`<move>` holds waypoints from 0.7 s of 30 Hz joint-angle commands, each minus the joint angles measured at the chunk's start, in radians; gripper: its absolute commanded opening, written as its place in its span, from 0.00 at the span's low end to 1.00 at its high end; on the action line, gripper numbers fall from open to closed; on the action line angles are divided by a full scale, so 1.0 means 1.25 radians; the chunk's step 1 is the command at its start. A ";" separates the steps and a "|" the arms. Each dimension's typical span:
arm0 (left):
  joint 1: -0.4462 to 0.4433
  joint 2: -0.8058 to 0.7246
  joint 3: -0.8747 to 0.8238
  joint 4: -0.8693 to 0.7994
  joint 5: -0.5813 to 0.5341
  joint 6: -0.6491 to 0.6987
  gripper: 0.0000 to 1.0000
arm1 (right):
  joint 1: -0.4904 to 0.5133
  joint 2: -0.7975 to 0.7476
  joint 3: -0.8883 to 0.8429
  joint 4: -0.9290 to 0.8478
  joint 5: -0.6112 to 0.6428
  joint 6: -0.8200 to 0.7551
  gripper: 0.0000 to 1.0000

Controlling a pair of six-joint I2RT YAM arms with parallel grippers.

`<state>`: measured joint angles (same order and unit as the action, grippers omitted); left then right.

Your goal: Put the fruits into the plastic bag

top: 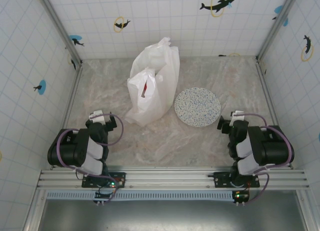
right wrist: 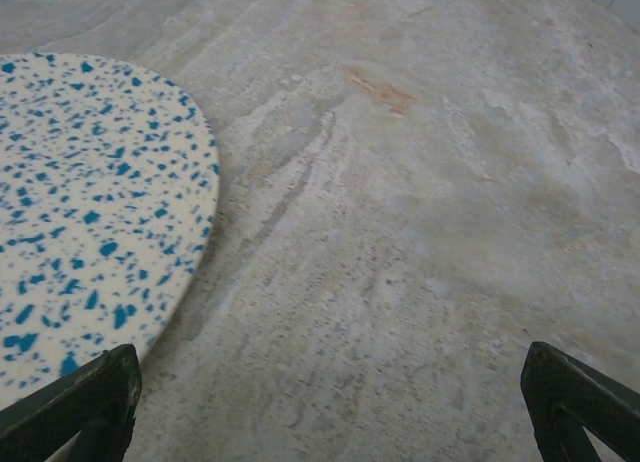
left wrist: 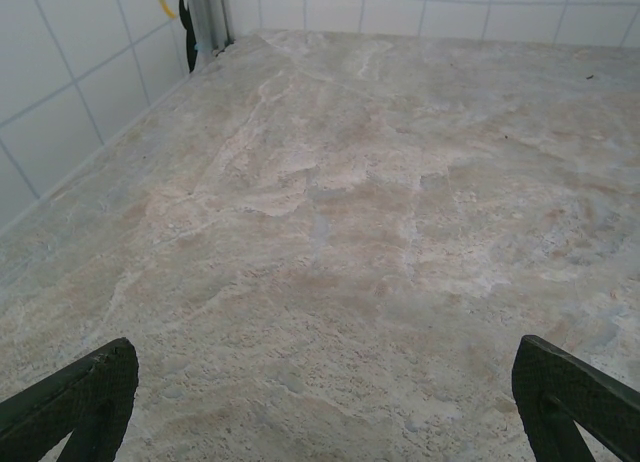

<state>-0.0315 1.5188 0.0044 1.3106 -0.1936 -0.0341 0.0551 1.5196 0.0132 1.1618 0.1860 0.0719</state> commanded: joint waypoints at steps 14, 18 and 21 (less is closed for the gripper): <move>0.009 -0.001 -0.018 0.011 0.013 -0.018 0.98 | -0.002 -0.003 -0.017 0.085 0.011 0.009 1.00; 0.009 -0.001 -0.018 0.010 0.013 -0.018 0.98 | 0.001 -0.003 -0.017 0.086 0.014 0.008 1.00; 0.009 -0.001 -0.018 0.011 0.013 -0.018 0.98 | 0.001 -0.003 -0.017 0.086 0.015 0.008 1.00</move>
<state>-0.0307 1.5188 0.0044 1.3106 -0.1909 -0.0341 0.0525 1.5196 0.0097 1.2148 0.1867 0.0818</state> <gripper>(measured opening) 0.978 0.999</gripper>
